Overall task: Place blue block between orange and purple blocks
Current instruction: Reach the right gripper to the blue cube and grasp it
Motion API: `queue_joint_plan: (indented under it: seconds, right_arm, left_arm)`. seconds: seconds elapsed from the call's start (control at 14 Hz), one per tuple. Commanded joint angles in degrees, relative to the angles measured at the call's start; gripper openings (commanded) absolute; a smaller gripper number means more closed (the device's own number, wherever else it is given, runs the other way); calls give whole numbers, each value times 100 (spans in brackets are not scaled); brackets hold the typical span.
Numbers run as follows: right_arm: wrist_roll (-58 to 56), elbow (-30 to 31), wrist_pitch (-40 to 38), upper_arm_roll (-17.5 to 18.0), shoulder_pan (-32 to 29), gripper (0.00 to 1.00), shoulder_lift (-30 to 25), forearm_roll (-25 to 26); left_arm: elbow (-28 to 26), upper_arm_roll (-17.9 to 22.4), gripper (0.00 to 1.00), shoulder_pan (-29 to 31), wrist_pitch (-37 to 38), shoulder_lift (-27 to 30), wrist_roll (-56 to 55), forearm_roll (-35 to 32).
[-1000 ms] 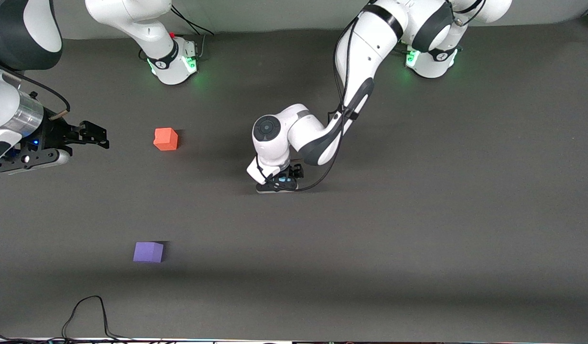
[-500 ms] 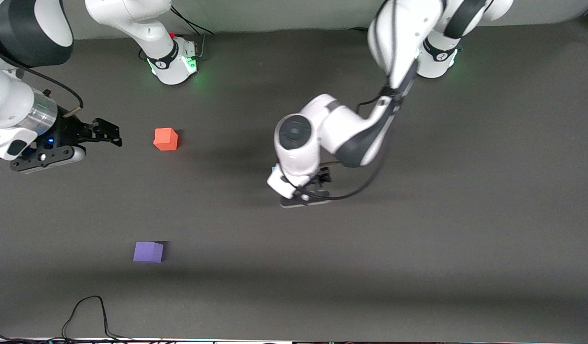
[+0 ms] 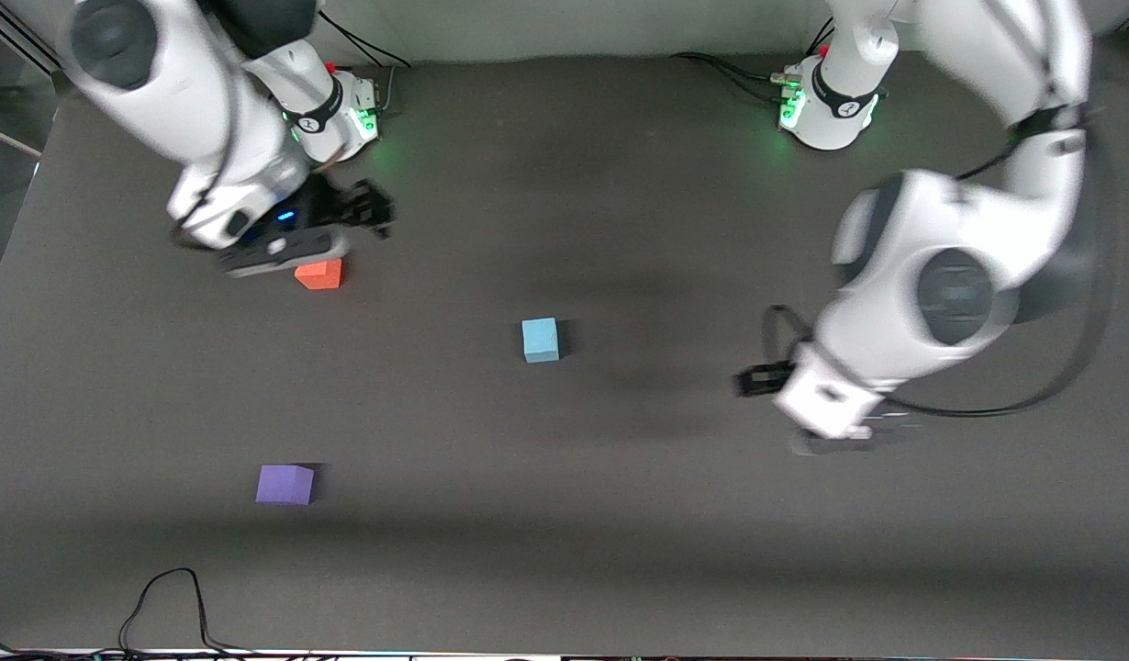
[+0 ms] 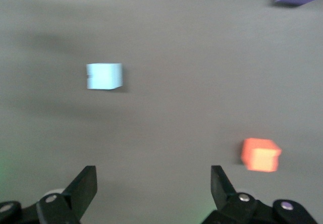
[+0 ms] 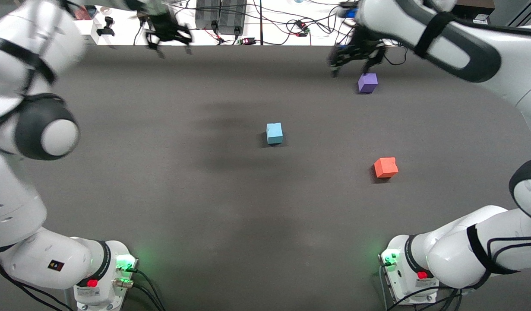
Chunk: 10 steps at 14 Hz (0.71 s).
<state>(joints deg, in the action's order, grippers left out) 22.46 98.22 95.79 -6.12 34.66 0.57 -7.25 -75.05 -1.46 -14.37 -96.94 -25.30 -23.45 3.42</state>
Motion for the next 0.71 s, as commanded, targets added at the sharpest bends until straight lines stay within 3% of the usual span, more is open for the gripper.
queue_joint_plan:
  seconds: [0.0,0.14,0.43,0.64]
  right_arm:
    - [1010,-942,-52,-82,592,100,810,-365]
    - [1392,-1208,70,-82,971,100,1207,-330]
    - [1393,-1033,702,-82,1332,100,1559,-321]
    - [1341,-473,1833,-91,1535,100,2024,-277]
  left_arm:
    - [-895,-30,100,757,165,884,1092,18]
    - [-1220,-30,100,1224,166,1254,1613,-8]
    - [-1538,-4,100,1375,192,1712,1982,-298]
    - [-2011,-4,100,1490,114,2194,2142,-316]
